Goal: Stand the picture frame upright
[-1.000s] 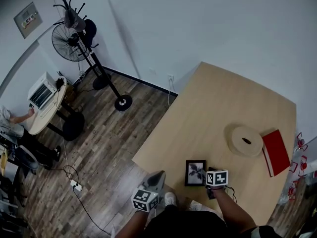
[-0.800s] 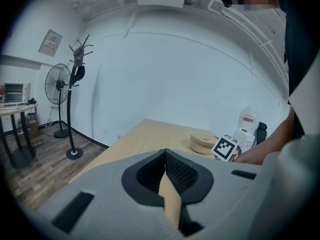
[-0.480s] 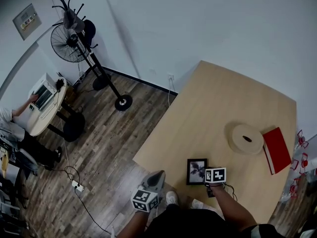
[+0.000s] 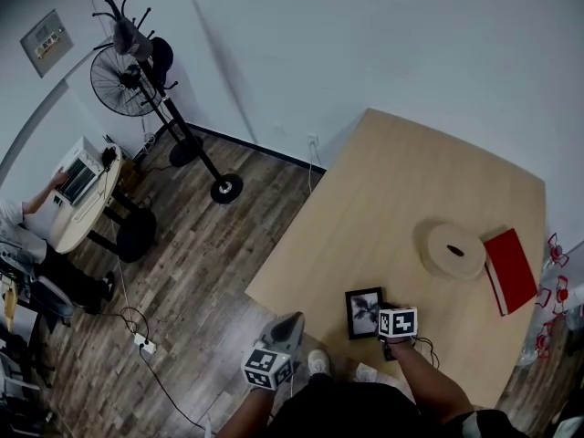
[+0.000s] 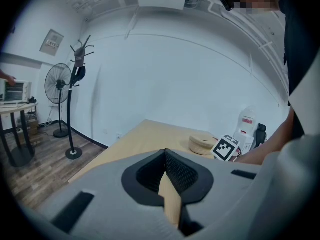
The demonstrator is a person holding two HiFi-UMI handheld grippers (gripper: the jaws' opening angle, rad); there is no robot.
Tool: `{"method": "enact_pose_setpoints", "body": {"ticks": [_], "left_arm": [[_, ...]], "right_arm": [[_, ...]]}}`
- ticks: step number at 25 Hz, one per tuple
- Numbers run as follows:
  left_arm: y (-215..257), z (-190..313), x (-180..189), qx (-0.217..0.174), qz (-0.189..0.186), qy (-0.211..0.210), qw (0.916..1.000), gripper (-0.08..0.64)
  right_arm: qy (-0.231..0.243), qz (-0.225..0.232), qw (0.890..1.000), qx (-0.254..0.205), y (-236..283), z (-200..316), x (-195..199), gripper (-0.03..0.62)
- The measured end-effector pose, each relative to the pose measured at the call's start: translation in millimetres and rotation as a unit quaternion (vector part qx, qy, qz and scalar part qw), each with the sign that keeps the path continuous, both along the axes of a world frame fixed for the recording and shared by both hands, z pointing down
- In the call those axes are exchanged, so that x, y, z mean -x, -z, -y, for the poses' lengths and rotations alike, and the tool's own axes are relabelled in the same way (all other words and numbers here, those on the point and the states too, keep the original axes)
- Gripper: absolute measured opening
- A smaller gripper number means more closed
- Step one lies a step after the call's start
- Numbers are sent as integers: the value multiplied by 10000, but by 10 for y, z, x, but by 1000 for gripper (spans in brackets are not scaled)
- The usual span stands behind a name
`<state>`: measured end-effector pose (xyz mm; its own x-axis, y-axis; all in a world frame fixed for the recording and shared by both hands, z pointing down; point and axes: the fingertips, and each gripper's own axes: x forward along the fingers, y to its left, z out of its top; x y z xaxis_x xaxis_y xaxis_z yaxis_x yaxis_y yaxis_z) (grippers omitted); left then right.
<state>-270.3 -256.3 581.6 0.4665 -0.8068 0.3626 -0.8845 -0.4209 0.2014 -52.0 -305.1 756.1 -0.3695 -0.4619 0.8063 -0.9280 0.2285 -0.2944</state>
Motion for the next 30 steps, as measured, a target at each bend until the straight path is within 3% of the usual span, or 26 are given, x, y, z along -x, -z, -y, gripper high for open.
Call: {"method": "enact_pose_setpoints", "body": {"ticks": [8, 14, 20, 30], "left_arm": [[2, 25, -87, -3, -47, -171, 9998, -5], [-15, 99, -251, 16, -83, -442, 9990, -5], [-14, 237, -578, 4, -65, -912, 9958, -5], [-93, 450, -1233, 82, -6, -1766, 9842, -5]], "right_arm": [[-9, 241, 9982, -554, 358, 109, -76, 67], [-402, 266, 9931, -1067, 688, 231, -326, 67], [-1094, 154, 9834, -1439, 906, 304, -883, 67], [-2339, -71, 9597, -1553, 930, 230, -1992, 67]]}}
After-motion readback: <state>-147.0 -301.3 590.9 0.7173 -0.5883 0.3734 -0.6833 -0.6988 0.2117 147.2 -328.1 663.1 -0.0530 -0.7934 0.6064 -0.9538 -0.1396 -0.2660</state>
